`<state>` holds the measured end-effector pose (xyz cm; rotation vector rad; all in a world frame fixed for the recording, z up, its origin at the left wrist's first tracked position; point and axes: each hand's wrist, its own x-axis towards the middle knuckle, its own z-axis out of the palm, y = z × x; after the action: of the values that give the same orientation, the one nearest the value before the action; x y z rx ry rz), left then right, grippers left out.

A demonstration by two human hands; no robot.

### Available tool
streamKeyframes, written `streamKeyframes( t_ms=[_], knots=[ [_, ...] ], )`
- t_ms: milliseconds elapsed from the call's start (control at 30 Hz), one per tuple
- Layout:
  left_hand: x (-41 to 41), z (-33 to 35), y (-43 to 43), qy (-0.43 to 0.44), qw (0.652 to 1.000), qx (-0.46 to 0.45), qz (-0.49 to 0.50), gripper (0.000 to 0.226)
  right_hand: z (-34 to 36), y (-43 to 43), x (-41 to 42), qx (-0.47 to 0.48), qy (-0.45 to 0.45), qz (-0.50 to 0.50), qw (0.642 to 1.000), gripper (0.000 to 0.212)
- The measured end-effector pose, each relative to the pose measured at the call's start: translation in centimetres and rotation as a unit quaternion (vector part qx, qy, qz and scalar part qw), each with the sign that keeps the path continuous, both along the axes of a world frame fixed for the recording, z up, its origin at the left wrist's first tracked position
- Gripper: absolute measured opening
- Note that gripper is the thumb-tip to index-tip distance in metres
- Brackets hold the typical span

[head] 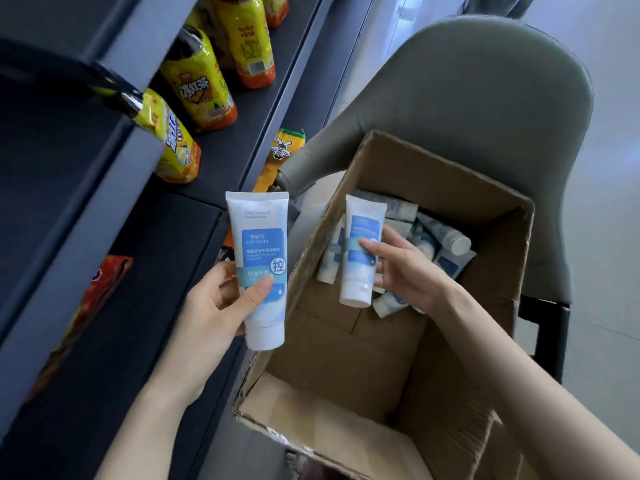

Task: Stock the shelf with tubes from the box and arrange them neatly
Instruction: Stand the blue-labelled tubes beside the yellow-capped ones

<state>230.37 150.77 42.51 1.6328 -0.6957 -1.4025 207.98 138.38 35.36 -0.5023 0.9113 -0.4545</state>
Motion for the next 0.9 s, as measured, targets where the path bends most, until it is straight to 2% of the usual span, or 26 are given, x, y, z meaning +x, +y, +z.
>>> streamKeyframes(
  t_ms=[133, 267, 467, 700, 900],
  knots=[
    [0.6, 2.4, 3.1, -0.034, 0.999, -0.024, -0.012, 0.031, 3.8, 3.8, 1.0, -0.073, -0.027, 0.026, 0.997, 0.051],
    [1.7, 6.0, 7.0, -0.066, 0.997, -0.047, -0.019, 0.036, 8.3, 8.0, 2.6, -0.165, -0.011, 0.053, 0.985, 0.052],
    [2.0, 12.8, 13.0, -0.09, 0.99, -0.106, -0.026, 0.029, 16.2, 13.7, 5.0, -0.263, -0.027, 0.086, 0.961, 0.048],
    [1.3, 19.9, 19.7, -0.101, 0.976, -0.183, 0.06, 0.024, 25.1, 18.5, 6.7, -0.348, -0.065, 0.101, 0.93, 0.046],
    [1.9, 25.4, 24.0, -0.15, 0.946, -0.252, 0.135, 0.031, 31.6, 21.4, 8.7, -0.408, -0.102, 0.132, 0.898, 0.043]
  ],
)
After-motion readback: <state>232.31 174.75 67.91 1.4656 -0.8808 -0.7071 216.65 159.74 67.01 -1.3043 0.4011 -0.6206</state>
